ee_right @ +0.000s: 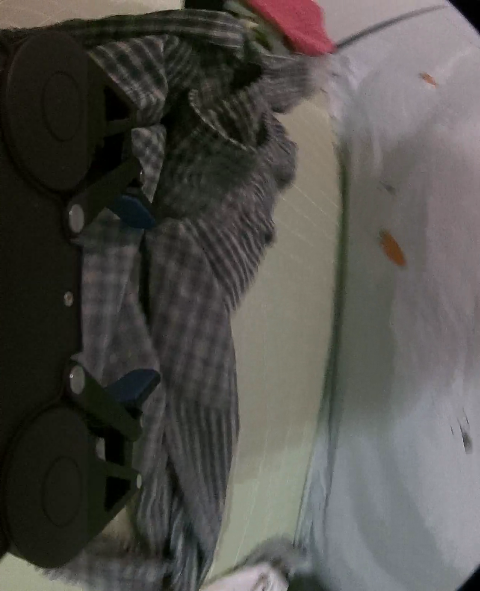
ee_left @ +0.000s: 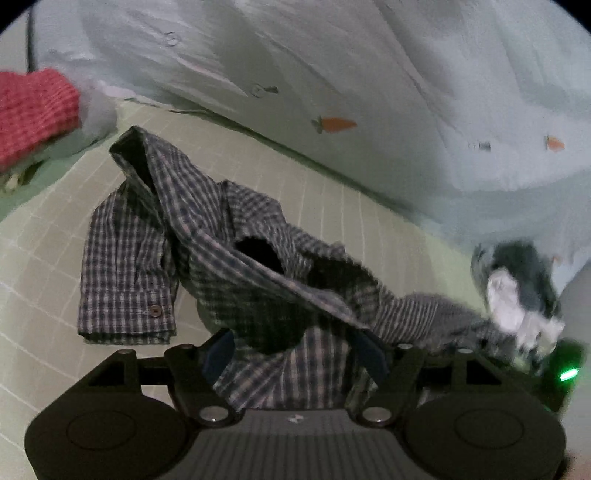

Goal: Fold clothes

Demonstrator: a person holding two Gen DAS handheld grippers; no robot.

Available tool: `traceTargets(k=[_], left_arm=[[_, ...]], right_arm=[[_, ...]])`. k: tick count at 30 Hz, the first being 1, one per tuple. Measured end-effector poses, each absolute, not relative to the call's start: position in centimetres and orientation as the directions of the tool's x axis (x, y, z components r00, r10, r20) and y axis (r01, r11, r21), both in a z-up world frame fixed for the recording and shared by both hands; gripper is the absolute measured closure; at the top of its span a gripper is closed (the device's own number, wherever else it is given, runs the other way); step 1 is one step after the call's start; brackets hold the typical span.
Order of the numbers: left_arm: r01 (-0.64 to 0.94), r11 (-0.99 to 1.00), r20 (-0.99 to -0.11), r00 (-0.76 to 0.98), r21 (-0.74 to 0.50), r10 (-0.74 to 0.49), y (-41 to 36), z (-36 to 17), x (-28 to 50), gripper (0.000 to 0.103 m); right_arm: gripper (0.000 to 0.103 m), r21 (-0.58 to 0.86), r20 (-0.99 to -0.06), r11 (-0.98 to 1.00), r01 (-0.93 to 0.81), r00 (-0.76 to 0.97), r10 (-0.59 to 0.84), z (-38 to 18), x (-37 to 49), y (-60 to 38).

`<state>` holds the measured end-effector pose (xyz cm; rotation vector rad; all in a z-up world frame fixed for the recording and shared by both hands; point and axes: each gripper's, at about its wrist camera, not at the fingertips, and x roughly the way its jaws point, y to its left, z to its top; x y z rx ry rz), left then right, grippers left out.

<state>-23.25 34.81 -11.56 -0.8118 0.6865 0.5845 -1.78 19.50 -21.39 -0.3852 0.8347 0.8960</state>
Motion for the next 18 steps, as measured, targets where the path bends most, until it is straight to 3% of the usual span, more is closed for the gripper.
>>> traceTargets(k=[4,7,14,18], left_arm=[[-0.655,0.527,-0.676,0.712,-0.541,0.192,35.7,-11.1,-23.9,0.023],[-0.657,0.523,-0.672,0.713,-0.543,0.199,36.1,-11.2,-23.8,0.017],[-0.735,0.465,-0.769,0.618,-0.493,0.163,37.6,-14.6,-22.8,0.019],[-0.75,0.432,-0.783,0.606,-0.501,0.143,38.0,-15.8,-22.8,0.026]], right_arm=[[0.018,-0.03,-0.798,0.519,-0.854,0.334,0.502,-23.1,-2.7,22.8],[0.016,-0.128,-0.775,0.436,-0.891,0.365,0.517,-23.0,-4.0,23.8],[0.014,-0.106,-0.772,0.251,-0.962,0.239,0.589,-23.0,-5.5,24.8],[0.016,-0.083,-0.788,0.177,-0.981,0.173,0.591,-23.3,-5.4,25.2]])
